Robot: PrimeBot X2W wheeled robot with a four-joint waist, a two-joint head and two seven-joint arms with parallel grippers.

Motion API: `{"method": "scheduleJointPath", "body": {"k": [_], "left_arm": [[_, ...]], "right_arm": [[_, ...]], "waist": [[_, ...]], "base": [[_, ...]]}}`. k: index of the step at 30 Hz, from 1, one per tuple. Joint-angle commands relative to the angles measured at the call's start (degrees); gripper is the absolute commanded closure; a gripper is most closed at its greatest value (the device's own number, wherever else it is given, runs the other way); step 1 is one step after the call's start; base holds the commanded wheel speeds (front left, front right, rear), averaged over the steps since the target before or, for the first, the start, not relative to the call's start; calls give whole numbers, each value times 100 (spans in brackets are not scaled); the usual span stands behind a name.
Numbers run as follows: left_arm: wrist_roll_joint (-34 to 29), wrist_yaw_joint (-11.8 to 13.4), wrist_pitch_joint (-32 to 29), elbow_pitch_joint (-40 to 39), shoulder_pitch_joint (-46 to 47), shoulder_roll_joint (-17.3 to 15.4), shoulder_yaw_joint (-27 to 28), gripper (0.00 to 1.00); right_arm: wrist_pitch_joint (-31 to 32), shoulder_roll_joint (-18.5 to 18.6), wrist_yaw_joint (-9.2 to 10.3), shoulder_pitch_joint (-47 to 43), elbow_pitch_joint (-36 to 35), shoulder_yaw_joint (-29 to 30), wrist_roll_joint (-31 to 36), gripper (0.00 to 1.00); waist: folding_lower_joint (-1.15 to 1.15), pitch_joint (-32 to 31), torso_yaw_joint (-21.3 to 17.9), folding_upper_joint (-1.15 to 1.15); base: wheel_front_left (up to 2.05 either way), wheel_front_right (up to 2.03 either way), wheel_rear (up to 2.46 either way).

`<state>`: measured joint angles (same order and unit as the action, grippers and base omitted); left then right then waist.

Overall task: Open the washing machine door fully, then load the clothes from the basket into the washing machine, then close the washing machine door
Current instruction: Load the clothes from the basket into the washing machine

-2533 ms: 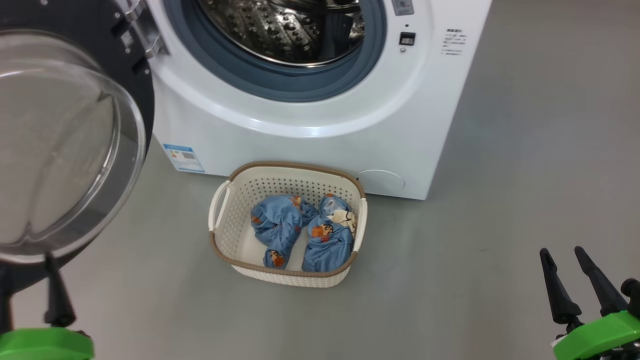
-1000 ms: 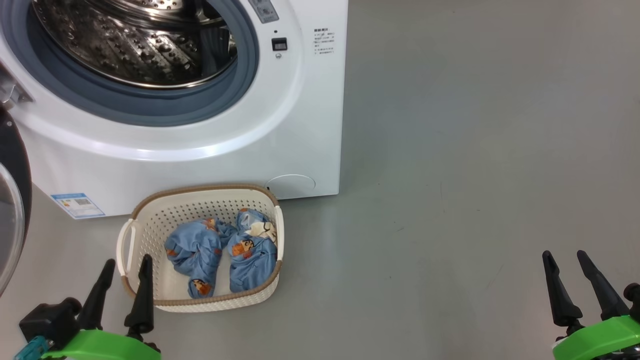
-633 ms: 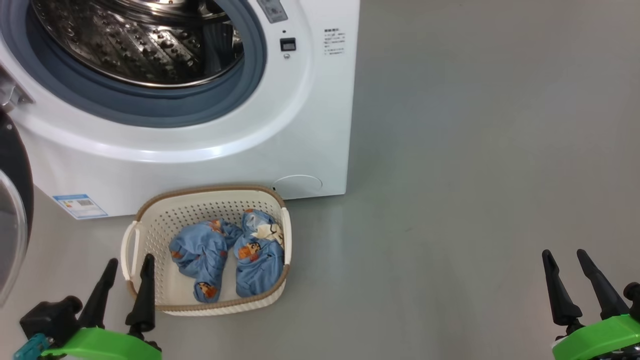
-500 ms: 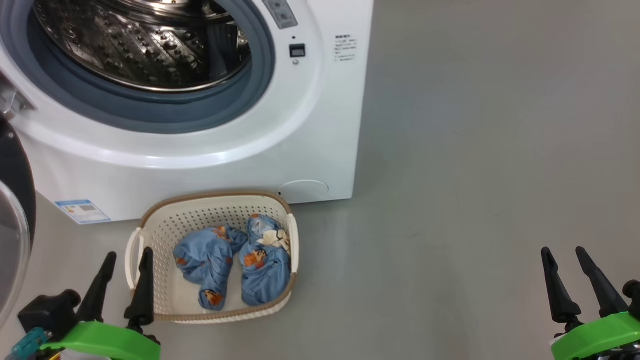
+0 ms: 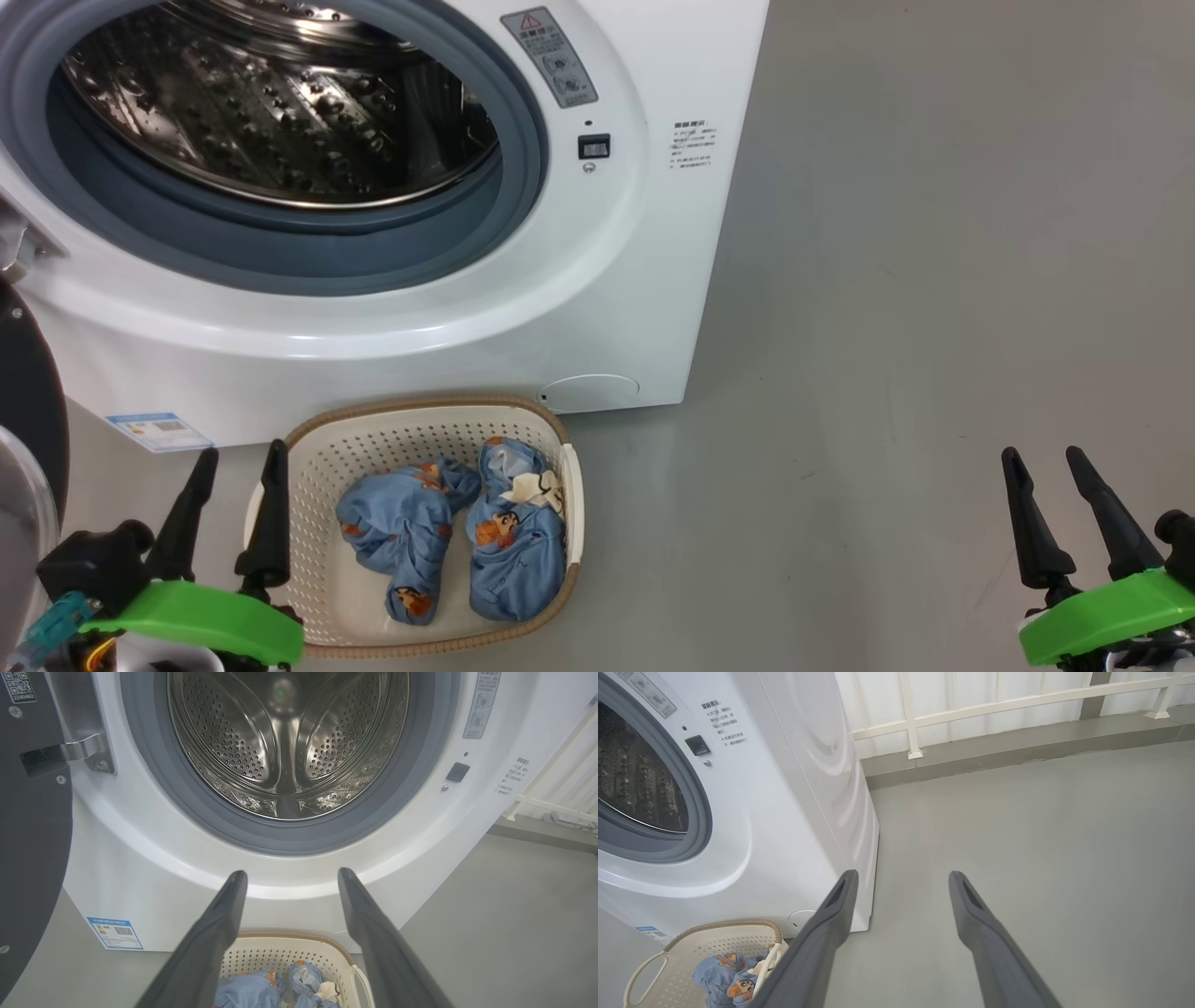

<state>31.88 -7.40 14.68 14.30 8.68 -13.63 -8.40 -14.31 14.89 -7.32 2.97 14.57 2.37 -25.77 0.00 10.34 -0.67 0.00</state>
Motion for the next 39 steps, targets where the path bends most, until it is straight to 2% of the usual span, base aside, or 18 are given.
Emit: {"method": "scheduleJointPath", "body": {"k": [1,10,19,39], "left_arm": [[-97,-9,32,-73,214,-122,229,0],[-93,-9,32,306,247,103,264,0],[-39,-9,32,1421,746,334,-99,0],[648,-9,32,4384,2874,325,-1397,0]], "right_arm": [[-69,100,-17,136,-134,-130,-46,0],[-69,58,-17,224,-175,-174,-47,0],[-69,-57,-17,518,-289,-233,-44,0],[-69,-137,-17,1229,-567,-479,10,0]], "waist": [[0,3,5,0],[0,184,-9,0],[0,811,-76,0],[0,2349,-216,0]], "base": [[14,-14,0],[0,0,0],[0,0,0],[0,0,0]]}}
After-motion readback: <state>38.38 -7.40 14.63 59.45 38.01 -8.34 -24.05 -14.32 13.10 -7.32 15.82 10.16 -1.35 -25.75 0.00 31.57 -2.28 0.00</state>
